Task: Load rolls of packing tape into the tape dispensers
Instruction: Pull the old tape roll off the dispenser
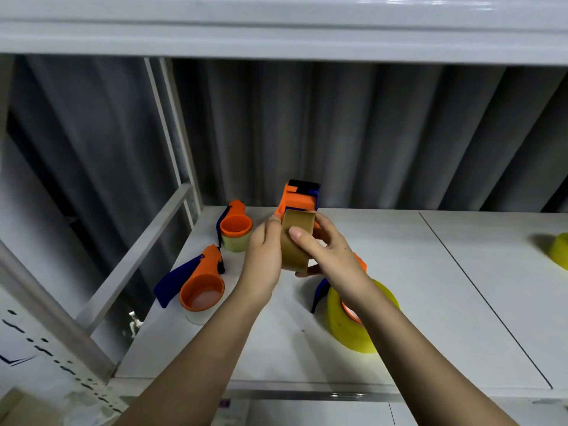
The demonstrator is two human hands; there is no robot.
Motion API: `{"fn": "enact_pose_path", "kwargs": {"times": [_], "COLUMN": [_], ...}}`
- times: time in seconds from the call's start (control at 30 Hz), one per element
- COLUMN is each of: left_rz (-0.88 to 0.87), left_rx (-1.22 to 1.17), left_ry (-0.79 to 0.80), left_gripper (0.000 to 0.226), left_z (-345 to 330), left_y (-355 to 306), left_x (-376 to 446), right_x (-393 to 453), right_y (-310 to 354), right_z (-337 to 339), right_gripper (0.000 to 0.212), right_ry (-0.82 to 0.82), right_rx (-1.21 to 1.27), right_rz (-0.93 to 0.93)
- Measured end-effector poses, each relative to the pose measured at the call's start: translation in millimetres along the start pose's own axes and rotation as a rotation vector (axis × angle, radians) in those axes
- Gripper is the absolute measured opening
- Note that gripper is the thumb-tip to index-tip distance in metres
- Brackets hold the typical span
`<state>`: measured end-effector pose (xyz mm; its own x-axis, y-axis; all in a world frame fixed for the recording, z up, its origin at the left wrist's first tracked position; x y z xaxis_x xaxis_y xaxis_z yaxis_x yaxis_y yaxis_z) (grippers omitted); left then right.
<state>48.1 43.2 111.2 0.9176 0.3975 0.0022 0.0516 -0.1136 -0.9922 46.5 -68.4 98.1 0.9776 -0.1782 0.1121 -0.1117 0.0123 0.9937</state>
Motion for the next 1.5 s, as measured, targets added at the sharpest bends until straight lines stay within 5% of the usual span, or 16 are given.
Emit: {"fn": "enact_pose_path", "kwargs": {"times": [0.27,0.33,0.47,0.6,0.8,1.03,1.33,1.5], "left_rz": [0.277,0.238,0.009,-0.052,-0.234,-0.104,-0.393,-0.211], "left_rx": [-0.030,0.010,0.086,0.124,0.225,0.149,0.267,0.159], "left_ry": [-0.014,-0.006,0.037,0.207,0.222,0.094,0.225,0.130], "left_gripper": [0.018,0.017,0.016,0.021,0.024,0.023,0.016,0.015], "left_z": [3,2,2,2,6,11,10,15], "left_y": [4,5,-1,5,4,9,8,6], "left_x": [16,17,7,-2,8,17,9,15], "right_x": [2,3,5,12,15,13,25,22], "right_y": [2,1,0,-5,-11,-7,-10,1], "right_z": [11,15,17,21,28,27,33,36], "right_gripper": [0.079,0.077,0.059,0.044,0.046,0.072,0.062,0.065], "right_ry": [0.102,0.169,0.148,0.159,0.050,0.042,0.230,0.142], "right_rx": [-0.404,-0.318,0.010,0.035,0.086,-0.177,-0.029,-0.137], "right_rz": [0.527,0.466,0.001,-0.217,-0.115,0.260,-0.282,0.084]}}
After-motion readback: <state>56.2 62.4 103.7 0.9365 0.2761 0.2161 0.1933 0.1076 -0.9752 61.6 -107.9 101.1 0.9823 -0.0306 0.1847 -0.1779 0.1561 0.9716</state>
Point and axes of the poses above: each hand's wrist, its own x-axis towards the middle knuckle, its own z-axis out of the back of the hand, y = z × x, the point moved 3 cm from there along x, towards the middle knuckle, and after that the axes turned 15 degrees about -y, right-handed, at the moved point
